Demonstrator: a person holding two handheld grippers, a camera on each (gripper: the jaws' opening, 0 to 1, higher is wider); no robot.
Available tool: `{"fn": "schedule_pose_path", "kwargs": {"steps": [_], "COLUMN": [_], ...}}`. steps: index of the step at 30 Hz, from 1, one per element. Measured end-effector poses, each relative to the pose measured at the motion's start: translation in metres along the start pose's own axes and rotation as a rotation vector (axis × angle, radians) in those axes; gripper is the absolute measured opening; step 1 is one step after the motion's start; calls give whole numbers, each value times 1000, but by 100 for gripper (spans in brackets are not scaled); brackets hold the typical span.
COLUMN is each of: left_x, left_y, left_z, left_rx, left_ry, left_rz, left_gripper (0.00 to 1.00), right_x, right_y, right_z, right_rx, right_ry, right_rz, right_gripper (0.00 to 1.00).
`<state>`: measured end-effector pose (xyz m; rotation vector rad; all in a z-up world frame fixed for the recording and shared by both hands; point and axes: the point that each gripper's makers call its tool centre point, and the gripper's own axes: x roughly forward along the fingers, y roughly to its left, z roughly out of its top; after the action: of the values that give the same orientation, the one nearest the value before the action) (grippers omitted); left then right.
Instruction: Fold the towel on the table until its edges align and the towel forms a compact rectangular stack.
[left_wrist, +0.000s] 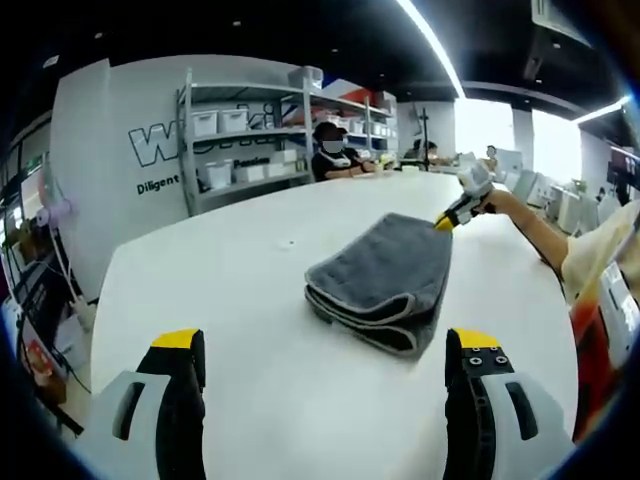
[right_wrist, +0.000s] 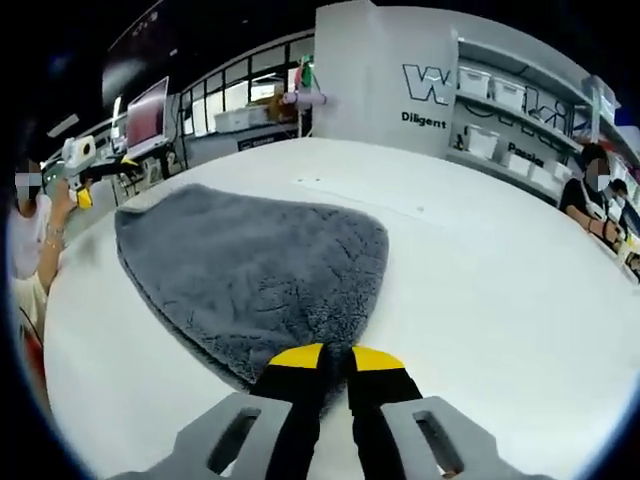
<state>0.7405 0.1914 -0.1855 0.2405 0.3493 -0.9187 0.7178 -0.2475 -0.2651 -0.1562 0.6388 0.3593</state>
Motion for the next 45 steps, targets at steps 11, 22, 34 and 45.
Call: {"fn": "schedule_pose_path", "kwargs": {"steps": [11,22,34,45], "left_x": [0,0,-1,0], "left_y": [0,2,1,0], "left_z": [1,1,0,-2], "left_rx": [-2,-4,-6,-10], "left_ry": [0,2,4,8], "left_rz": [-1,-1,0,1], "left_gripper": [98,98,98,98], "right_x": [-9,-16,-31,-52], "right_y": [-32,-58,-57,-32], "right_z": [-7,-11,10,50], "right_rx": [-105,-188,-230,-270], "right_ry": [43,95,47,-88], "right_rz": [-141,-284,-364,-368], "right_gripper": [4,3,1,0]}}
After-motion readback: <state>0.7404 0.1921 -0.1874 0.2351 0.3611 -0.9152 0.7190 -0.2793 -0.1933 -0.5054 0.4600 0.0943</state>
